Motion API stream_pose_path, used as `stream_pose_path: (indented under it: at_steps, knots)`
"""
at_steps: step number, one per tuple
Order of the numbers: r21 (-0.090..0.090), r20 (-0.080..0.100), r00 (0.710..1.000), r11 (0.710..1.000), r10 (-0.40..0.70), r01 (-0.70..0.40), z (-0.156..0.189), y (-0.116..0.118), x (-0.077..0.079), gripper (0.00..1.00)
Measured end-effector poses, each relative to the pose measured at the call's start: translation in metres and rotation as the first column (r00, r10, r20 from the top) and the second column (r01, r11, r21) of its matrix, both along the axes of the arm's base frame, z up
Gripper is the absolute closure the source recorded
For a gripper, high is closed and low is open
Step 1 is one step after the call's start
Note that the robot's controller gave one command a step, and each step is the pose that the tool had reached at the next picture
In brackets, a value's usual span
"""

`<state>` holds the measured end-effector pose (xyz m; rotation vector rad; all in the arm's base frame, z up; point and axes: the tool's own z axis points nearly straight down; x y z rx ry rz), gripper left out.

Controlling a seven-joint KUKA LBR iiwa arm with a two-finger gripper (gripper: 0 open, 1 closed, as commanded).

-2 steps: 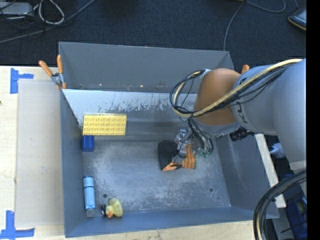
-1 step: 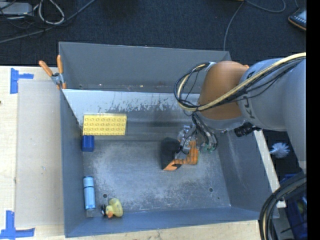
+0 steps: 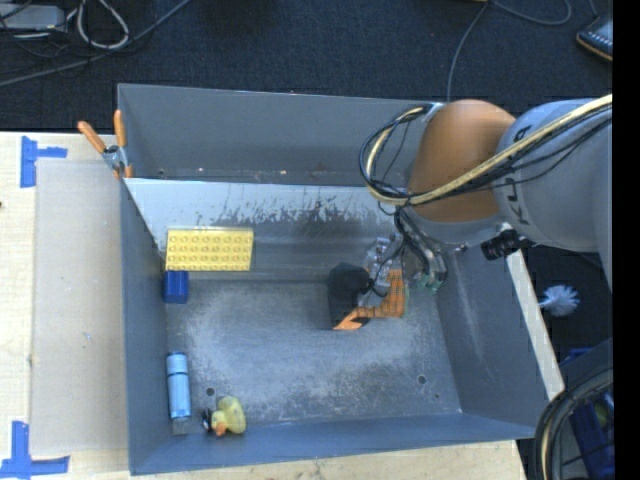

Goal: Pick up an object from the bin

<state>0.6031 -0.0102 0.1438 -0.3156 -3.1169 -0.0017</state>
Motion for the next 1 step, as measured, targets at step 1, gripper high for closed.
stream_pose_path:
  at_steps: [1]
  knots:
    - [0.000, 0.001, 1.000, 1.000, 0.001, -0.001, 0.0257, -0.0001, 0.0004, 1.00]
